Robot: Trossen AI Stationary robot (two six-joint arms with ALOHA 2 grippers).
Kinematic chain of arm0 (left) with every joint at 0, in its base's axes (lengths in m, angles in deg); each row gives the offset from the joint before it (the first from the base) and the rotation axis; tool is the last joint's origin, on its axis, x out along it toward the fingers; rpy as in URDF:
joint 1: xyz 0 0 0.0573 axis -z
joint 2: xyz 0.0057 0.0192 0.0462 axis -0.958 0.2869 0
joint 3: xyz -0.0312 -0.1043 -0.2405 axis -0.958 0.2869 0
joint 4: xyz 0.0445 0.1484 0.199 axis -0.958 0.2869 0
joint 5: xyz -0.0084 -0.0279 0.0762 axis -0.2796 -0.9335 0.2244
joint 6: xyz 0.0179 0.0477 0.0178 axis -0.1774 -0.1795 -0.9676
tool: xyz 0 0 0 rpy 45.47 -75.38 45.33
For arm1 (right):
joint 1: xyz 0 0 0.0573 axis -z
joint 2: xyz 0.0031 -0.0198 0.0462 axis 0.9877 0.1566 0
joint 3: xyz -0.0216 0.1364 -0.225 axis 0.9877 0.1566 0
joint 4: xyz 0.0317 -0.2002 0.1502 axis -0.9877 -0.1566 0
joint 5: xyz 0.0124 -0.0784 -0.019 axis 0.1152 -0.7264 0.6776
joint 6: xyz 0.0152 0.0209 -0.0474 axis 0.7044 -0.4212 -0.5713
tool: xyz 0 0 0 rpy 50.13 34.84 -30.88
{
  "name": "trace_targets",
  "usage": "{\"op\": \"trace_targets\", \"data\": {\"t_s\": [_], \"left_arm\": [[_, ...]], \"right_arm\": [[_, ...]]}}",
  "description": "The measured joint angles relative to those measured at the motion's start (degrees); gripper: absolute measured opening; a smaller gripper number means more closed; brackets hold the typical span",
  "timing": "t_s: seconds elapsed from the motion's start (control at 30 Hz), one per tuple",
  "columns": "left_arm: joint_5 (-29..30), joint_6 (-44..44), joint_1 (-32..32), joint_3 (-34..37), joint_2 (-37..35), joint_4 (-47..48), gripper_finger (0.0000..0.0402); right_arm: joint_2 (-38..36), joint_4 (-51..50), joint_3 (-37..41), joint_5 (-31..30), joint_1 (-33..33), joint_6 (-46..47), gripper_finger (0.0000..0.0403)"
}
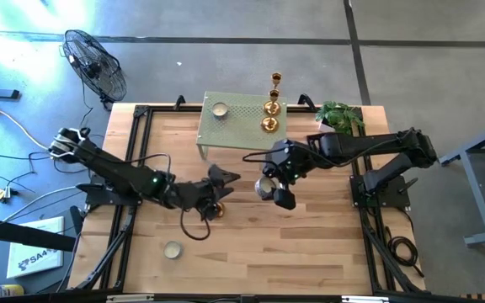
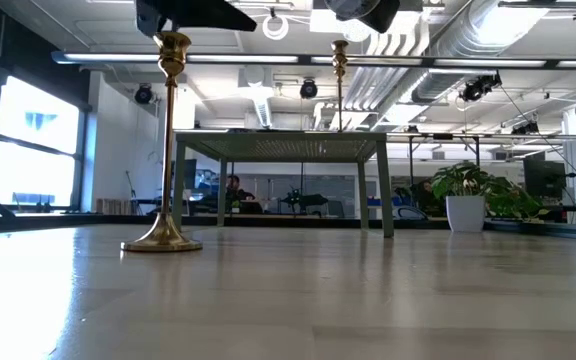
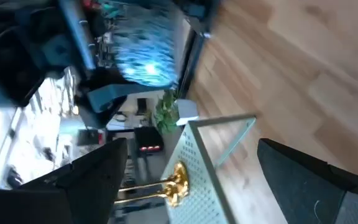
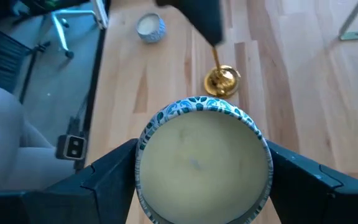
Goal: Stock candles and holders on shelf
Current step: Align the right light blue scented candle with the other scented candle on the shelf
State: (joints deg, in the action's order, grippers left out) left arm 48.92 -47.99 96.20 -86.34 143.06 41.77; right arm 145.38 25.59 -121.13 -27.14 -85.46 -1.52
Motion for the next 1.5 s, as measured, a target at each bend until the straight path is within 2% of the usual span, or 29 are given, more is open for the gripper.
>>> {"op": "trace_targets", "data": {"t_s": [0.13,0.2,0.43,0.9,1.33,1.5], "left_arm": [[0.3,-14.0,0.0,-1.3,0.8,-0.5,0.0356],[0.2,-16.0,0.0,-3.1,0.8,-0.7,0.0356],[-3.5,-16.0,0.0,-9.0,0.7,-2.8,0.0356],[-11.9,-11.5,-0.9,-9.9,3.3,-3.1,0.0356],[-10.7,-11.5,-2.7,-9.9,5.8,-3.6,0.0356],[-14.1,-9.7,-2.6,-9.9,5.7,-3.2,0.0356]], "right_arm": [[0.0,0.1,0.0,0.5,0.0,0.3,0.0289],[0.0,0.1,0.0,0.5,0.0,0.7,0.0289],[0.0,2.4,0.0,1.2,-0.1,0.5,0.0289],[0.0,5.0,0.0,2.1,-0.1,0.5,0.0289],[0.0,5.8,0.0,2.2,-0.1,0.6,0.0289],[0.0,5.8,0.0,2.2,-0.1,0.7,0.0289]]}}
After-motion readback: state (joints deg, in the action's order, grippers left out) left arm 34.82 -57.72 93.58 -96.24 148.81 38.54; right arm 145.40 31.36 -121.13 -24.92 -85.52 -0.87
